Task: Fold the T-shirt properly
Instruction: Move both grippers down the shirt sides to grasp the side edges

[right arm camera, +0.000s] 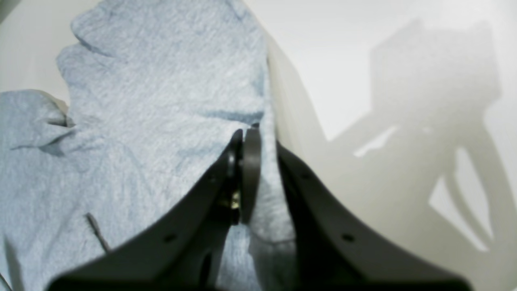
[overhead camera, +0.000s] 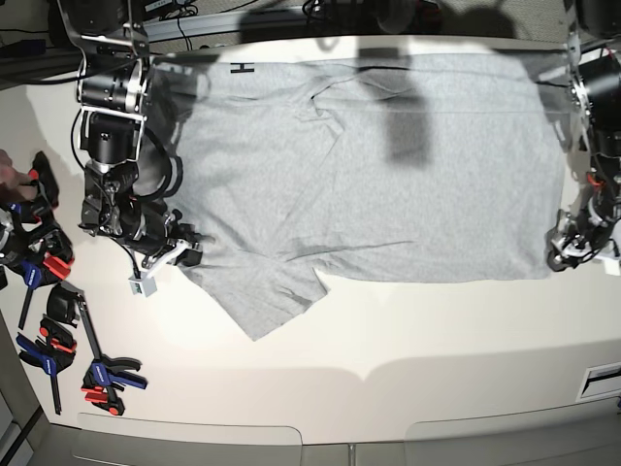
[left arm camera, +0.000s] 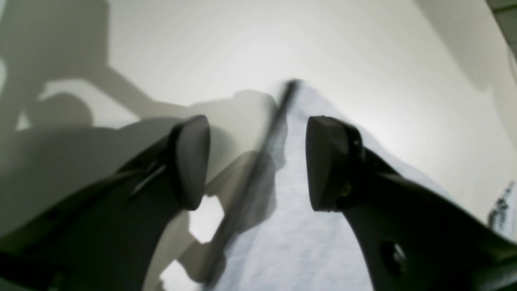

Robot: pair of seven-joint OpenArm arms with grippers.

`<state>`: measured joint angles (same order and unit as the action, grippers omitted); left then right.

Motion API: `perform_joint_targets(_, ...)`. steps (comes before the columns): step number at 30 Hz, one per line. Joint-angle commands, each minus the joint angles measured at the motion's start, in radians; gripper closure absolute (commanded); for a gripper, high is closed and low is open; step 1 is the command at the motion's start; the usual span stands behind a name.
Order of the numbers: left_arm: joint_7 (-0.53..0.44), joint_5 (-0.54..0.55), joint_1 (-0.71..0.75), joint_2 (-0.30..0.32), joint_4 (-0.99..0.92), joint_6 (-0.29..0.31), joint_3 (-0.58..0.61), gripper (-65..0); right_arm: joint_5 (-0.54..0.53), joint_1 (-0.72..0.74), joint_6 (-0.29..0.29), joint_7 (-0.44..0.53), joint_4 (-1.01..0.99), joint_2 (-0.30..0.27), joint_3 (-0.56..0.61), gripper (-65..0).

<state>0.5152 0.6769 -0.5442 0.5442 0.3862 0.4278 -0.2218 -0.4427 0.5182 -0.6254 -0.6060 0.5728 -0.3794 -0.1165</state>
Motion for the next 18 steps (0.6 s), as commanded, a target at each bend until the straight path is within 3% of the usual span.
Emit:
perform_joint_targets(1, 0.040, -0.015, -0.011, -0.006, 0.002, -0.005, 0.002, -35.0, -0.002, 0.027, -0.003, 0.007, 0.012, -0.013, -0.001, 0.0)
perform_joint_targets(6, 0.041, -0.015, -0.024, -0.035, 0.002, -0.004, 0.002, -31.9, -0.002, 0.027, -0.003, 0.007, 0.012, -0.013, -0.001, 0.0)
perform_joint_targets(10, 0.052, -0.014, -0.039, -0.034, 0.002, 0.028, 0.002, -28.0, -0.002, 0.027, -0.003, 0.008, 0.012, -0.014, -0.001, 0.0)
perform_joint_targets(16, 0.068, -0.014, -0.049, -0.034, 0.002, 0.066, 0.002, -27.5, -0.002, 0.027, -0.003, 0.008, 0.012, -0.014, -0.001, 0.0)
perform_joint_targets(18, 0.068, -0.014, -0.049, -0.034, 0.002, 0.074, 0.002, -23.0, -0.002, 0.027, -0.003, 0.008, 0.012, -0.013, -0.001, 0.0)
